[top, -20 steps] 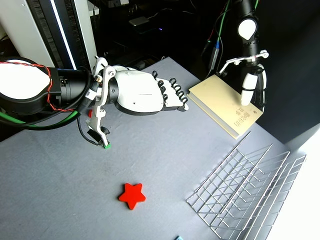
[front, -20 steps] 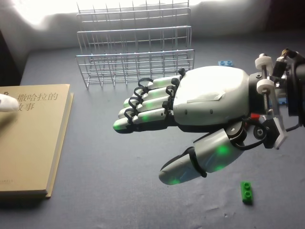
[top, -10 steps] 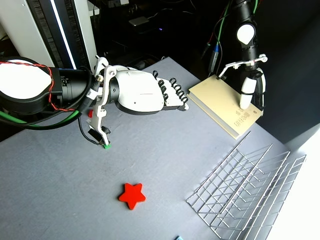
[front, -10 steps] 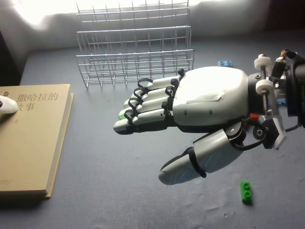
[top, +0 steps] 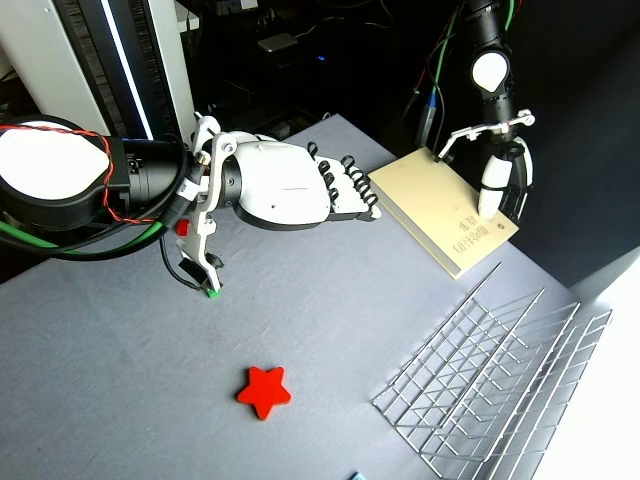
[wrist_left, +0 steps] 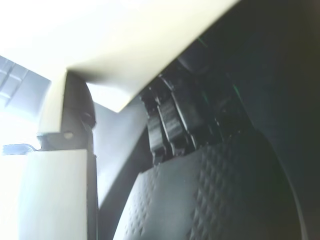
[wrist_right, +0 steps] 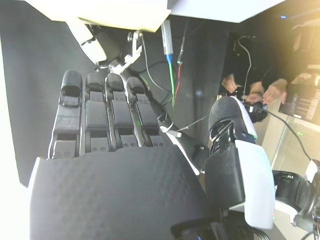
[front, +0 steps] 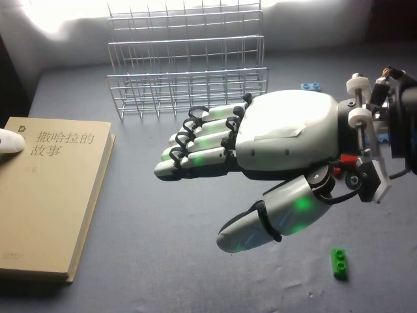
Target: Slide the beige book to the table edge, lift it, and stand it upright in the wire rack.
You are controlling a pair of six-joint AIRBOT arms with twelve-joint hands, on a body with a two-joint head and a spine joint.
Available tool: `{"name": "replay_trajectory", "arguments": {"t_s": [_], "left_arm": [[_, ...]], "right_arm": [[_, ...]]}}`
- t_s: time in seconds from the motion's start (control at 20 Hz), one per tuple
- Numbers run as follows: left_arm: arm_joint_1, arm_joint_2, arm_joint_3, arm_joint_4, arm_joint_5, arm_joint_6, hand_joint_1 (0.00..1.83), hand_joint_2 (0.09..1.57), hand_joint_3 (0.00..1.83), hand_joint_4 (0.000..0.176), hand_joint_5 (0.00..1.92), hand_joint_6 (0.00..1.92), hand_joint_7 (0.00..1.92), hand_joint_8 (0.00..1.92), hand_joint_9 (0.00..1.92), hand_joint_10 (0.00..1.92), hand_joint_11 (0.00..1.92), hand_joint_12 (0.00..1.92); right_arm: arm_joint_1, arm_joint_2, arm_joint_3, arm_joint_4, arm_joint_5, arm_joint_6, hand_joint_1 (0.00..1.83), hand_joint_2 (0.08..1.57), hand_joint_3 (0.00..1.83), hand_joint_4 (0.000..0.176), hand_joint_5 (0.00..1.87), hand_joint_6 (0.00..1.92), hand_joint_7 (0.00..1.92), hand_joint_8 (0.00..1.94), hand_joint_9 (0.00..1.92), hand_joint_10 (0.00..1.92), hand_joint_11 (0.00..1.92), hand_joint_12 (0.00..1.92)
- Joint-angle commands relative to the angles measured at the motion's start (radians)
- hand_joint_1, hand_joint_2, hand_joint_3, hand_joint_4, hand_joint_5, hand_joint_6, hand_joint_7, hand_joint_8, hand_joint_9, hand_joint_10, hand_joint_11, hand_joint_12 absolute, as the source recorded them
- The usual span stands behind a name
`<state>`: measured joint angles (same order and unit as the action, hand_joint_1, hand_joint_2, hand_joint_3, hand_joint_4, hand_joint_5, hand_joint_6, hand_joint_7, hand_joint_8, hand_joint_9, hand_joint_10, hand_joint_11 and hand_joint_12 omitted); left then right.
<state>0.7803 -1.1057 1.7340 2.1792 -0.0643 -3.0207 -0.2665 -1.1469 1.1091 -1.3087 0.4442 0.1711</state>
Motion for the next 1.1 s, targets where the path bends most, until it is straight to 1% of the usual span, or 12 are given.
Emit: {"name": "replay_trajectory", "arguments": {"t_s": [0.0, 0.15, 0.2, 0.25, 0.3, 0.35, 0.4, 0.5, 0.6, 0.8, 0.95, 1.05], "left_arm": [[-0.002, -0.002, 0.002, 0.002, 0.051, 0.004, 1.35, 1.19, 0.0, 0.0, 0.77, 1.16, 0.86, 1.19, 0.78, 1.5, 0.56, 1.61], [-0.017, 0.0, 0.007, 0.002, 0.051, 0.004, 1.34, 1.22, 0.0, 0.0, 0.71, 1.26, 0.79, 1.3, 0.74, 1.55, 0.54, 1.59], [-0.027, 0.001, 0.011, 0.002, 0.047, 0.004, 1.2, 1.24, 0.0, 0.0, 0.73, 1.25, 0.78, 1.45, 0.69, 1.4, 0.53, 1.59], [-0.037, 0.001, 0.015, 0.003, 0.044, 0.004, 1.31, 1.24, 0.0, 0.0, 0.71, 1.26, 0.76, 1.42, 0.69, 1.54, 0.5, 1.6], [-0.046, 0.003, 0.019, 0.006, 0.041, 0.004, 1.19, 1.25, 0.0, 0.0, 0.72, 1.28, 0.75, 1.48, 0.66, 1.4, 0.49, 1.61], [-0.055, 0.005, 0.022, 0.011, 0.038, 0.004, 1.3, 1.24, 0.0, 0.0, 0.71, 1.26, 0.75, 1.42, 0.68, 1.54, 0.5, 1.6], [-0.066, 0.007, 0.025, 0.015, 0.035, 0.004, 1.19, 1.24, 0.0, 0.0, 0.73, 1.26, 0.77, 1.45, 0.68, 1.39, 0.52, 1.58], [-0.086, 0.011, 0.027, 0.022, 0.026, 0.004, 1.16, 1.24, 0.0, 0.0, 0.73, 1.27, 0.78, 1.46, 0.7, 1.31, 0.51, 1.58], [-0.106, 0.016, 0.028, 0.031, 0.016, 0.004, 1.33, 1.23, 0.0, 0.0, 0.72, 1.21, 0.77, 1.38, 0.72, 1.55, 0.54, 1.59], [-0.155, 0.037, 0.024, 0.062, -0.017, 0.004, 1.34, 1.22, 0.0, 0.0, 0.73, 1.2, 0.78, 1.36, 0.72, 1.56, 0.52, 1.62], [-0.196, 0.067, 0.001, 0.062, -0.044, 0.029, 1.33, 1.25, 0.0, 0.0, 0.69, 1.24, 0.72, 1.48, 0.66, 1.62, 0.51, 1.63], [-0.22, 0.081, -0.013, 0.062, -0.056, 0.033, 1.35, 1.21, 0.0, 0.0, 0.76, 1.16, 0.8, 1.33, 0.74, 1.53, 0.55, 1.63]], "right_arm": [[0.002, 0.002, -0.001, 0.048, 0.052, -0.002, 0.0, 1.16, 0.0, 0.0, 0.11, 0.0, 0.1, 0.0, 0.09, 0.0, 0.0, 0.37], [0.001, 0.002, -0.001, 0.048, 0.05, -0.003, 0.0, 1.15, 0.0, 0.0, 0.1, 0.0, 0.09, 0.0, 0.08, 0.0, 0.0, 0.33], [0.001, 0.002, -0.001, 0.047, 0.049, -0.003, 0.0, 1.16, 0.0, 0.0, 0.12, 0.0, 0.11, 0.0, 0.11, 0.0, 0.0, 0.4], [0.0, 0.002, -0.001, 0.047, 0.049, -0.004, 0.0, 1.15, 0.0, 0.0, 0.11, 0.0, 0.1, 0.0, 0.1, 0.0, 0.0, 0.38], [0.0, 0.002, -0.001, 0.047, 0.048, -0.004, 0.0, 1.15, 0.0, 0.0, 0.12, 0.0, 0.11, 0.0, 0.1, 0.0, 0.0, 0.39], [0.0, 0.002, -0.001, 0.047, 0.048, -0.005, 0.0, 1.15, 0.0, 0.0, 0.12, 0.0, 0.11, 0.0, 0.1, 0.0, 0.0, 0.38], [0.0, 0.002, -0.001, 0.047, 0.048, -0.005, 0.0, 1.15, 0.0, 0.0, 0.12, 0.0, 0.11, 0.0, 0.1, 0.0, 0.0, 0.36], [0.0, 0.002, -0.001, 0.047, 0.048, -0.005, 0.0, 1.15, 0.0, 0.0, 0.11, 0.0, 0.09, 0.0, 0.08, 0.0, 0.0, 0.31], [0.0, 0.002, -0.001, 0.047, 0.048, -0.005, 0.0, 1.15, 0.0, 0.0, 0.12, 0.0, 0.1, 0.0, 0.09, 0.0, 0.0, 0.32], [-0.001, 0.002, -0.001, 0.047, 0.047, -0.006, 0.0, 1.17, 0.0, 0.0, 0.1, 0.0, 0.1, 0.0, 0.09, 0.01, 0.0, 0.34], [-0.002, 0.002, -0.001, 0.047, 0.046, -0.007, 0.0, 1.16, 0.0, 0.0, 0.12, 0.0, 0.11, 0.0, 0.11, 0.0, 0.0, 0.38], [-0.002, 0.002, -0.001, 0.047, 0.046, -0.007, 0.0, 1.16, 0.0, 0.0, 0.08, 0.0, 0.08, 0.0, 0.06, 0.0, 0.0, 0.27]]}}
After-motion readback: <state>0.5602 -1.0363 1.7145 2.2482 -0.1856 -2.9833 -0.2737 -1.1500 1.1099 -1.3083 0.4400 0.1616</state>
